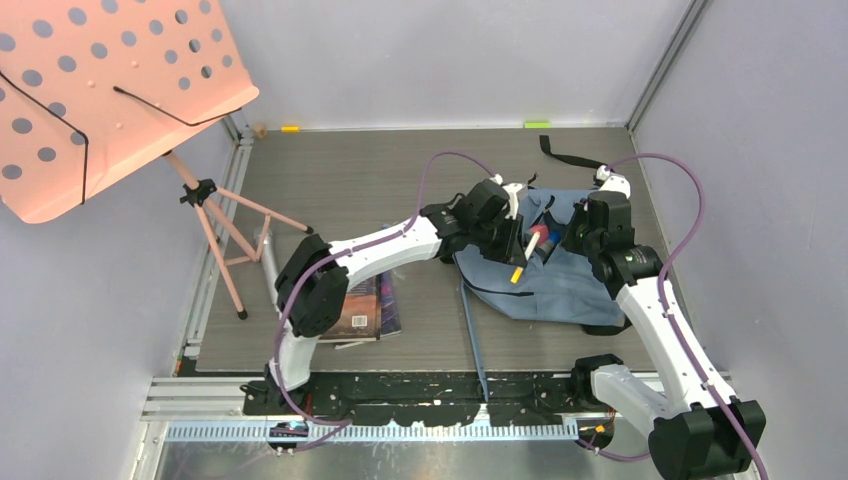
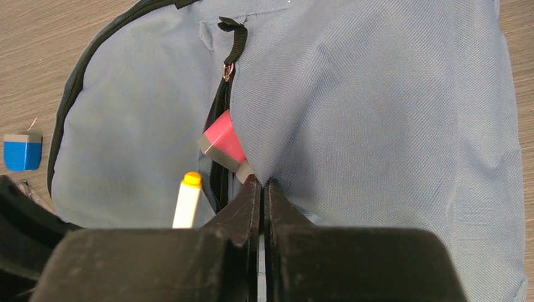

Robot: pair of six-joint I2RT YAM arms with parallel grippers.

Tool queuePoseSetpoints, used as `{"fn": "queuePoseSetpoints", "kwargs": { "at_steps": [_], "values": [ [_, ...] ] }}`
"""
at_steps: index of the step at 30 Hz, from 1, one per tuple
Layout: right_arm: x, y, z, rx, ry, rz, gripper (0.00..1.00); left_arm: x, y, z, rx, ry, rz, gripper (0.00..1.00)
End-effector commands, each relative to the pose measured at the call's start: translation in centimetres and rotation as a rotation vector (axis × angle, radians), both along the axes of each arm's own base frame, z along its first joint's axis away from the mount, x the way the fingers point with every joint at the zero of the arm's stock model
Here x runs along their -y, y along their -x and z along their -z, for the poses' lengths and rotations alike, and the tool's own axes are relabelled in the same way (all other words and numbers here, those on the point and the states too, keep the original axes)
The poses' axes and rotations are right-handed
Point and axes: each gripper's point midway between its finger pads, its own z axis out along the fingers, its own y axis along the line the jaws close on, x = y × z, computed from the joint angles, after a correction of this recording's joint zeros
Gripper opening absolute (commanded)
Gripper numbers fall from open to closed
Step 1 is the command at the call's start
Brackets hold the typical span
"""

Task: Pack the student bag
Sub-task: Place the stationery in the student bag.

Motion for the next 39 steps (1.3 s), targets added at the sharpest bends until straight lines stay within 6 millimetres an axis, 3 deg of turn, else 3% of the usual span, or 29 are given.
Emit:
{"fn": "queuePoseSetpoints", "kwargs": {
  "at_steps": [1,12,28,37,39],
  "values": [
    [-0.2,-1.0,-2.7,0.107,-0.023,0.001,0.00,1.5,0.2,-0.7,-0.017,0.030,0.053,0.00],
    [-0.2,-1.1,-2.4,0.098,-0.023,0.002,0.01,4.4,-3.1,-0.2,-0.040,0.028,0.096,0.00],
    [-0.4,-1.1,-2.3,0.093,-0.027,-0.003,0.01,9.3,-7.8,-3.9,0.017,0.317,-0.077,0.00],
    [-0.3,-1.1,-2.4,0.096,-0.025,-0.002,0.01,8.9,-6.3,-0.1,-0.013,0.260,-0.076,0.00],
    [-0.3,-1.1,-2.4,0.097,-0.025,-0.001,0.01,8.5,-6.3,-0.1,0.002,0.248,-0.078,0.06]
  ]
}}
